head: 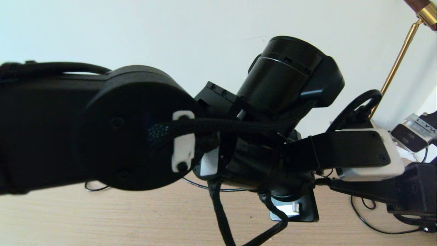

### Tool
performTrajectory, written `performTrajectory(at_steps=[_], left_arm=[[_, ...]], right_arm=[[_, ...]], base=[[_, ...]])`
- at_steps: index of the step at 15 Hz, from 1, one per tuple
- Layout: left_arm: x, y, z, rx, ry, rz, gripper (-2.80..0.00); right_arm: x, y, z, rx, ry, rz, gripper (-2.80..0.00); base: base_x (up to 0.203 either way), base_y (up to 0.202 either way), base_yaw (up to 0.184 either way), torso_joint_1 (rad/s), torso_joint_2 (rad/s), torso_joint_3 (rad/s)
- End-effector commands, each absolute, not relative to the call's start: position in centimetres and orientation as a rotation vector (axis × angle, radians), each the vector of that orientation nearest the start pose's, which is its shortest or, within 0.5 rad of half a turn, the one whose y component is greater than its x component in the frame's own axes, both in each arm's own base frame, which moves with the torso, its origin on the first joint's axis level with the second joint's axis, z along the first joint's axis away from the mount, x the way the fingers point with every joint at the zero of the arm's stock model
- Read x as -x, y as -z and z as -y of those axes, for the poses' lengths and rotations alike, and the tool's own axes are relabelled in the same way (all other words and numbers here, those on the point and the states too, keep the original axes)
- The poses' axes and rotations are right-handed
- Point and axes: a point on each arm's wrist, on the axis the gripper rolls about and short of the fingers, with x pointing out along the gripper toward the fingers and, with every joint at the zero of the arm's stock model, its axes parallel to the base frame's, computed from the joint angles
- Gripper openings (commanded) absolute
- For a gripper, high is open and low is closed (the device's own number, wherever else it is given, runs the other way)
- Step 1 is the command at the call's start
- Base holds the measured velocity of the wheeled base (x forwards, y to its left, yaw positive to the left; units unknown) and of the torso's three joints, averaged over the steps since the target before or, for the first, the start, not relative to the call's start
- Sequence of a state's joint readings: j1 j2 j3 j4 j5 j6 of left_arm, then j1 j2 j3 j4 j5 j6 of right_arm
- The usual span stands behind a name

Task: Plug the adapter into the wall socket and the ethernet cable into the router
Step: Hand it to the other hand

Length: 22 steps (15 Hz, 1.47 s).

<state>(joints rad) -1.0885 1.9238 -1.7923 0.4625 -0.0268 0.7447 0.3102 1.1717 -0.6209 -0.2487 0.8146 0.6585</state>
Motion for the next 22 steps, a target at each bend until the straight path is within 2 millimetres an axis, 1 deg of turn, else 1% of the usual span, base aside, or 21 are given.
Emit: performTrajectory(at_steps=[1, 6, 7, 10, 12, 14, 16, 18, 20, 22], left_arm=[[-17.3, -27.4, 33.0, -0.972, 1.255, -0.119, -2.8], [-17.2, -27.3, 33.0, -0.978, 1.261, -0.128, -2.8], [-17.2, -27.3, 33.0, -0.979, 1.261, -0.127, 0.0], [-16.7, -28.0, 32.6, -0.968, 1.259, -0.096, 0.0], [-16.0, -28.7, 31.7, -0.965, 1.238, -0.066, 0.0], [-15.0, -29.1, 30.2, -0.997, 1.213, -0.025, 0.0], [-14.2, -29.3, 28.6, -1.073, 1.172, 0.056, 0.0], [-13.5, -29.7, 26.9, -1.113, 1.095, 0.214, 0.0], [-13.1, -30.2, 26.0, -1.138, 0.999, 0.392, 0.0], [-12.9, -30.2, 25.7, -1.125, 0.918, 0.53, 0.0]], right_arm=[[-14.9, -22.2, -6.5, -0.663, -0.988, -0.665, -2.8], [-15.0, -22.1, -6.5, -0.663, -0.987, -0.668, -2.8], [-15.0, -22.0, -6.5, -0.664, -0.985, -0.669, -2.8], [-14.9, -21.9, -6.5, -0.672, -0.979, -0.677, -2.8], [-14.9, -21.8, -6.4, -0.68, -0.97, -0.682, -2.8], [-15.0, -21.9, -6.4, -0.738, -0.905, -0.698, -2.8], [-15.2, -22.9, -6.4, -0.847, -0.866, -0.721, -2.8], [-15.5, -25.1, -6.5, -1.013, -0.829, -0.779, -2.8], [-15.6, -26.2, -6.6, -1.079, -0.817, -0.893, -2.8], [-15.3, -27.5, -6.7, -1.136, -0.882, -1.021, -2.8]], base=[[0.0, 0.0, 0.0, 0.0, 0.0, 0.0], [0.0, 0.0, 0.0, 0.0, 0.0, 0.0], [0.0, 0.0, 0.0, 0.0, 0.0, 0.0], [0.0, 0.0, 0.0, 0.0, 0.0, 0.0], [0.0, 0.0, 0.0, 0.0, 0.0, 0.0], [0.0, 0.0, 0.0, 0.0, 0.0, 0.0], [0.0, 0.0, 0.0, 0.0, 0.0, 0.0], [0.0, 0.0, 0.0, 0.0, 0.0, 0.0], [0.0, 0.0, 0.0, 0.0, 0.0, 0.0], [0.0, 0.0, 0.0, 0.0, 0.0, 0.0]])
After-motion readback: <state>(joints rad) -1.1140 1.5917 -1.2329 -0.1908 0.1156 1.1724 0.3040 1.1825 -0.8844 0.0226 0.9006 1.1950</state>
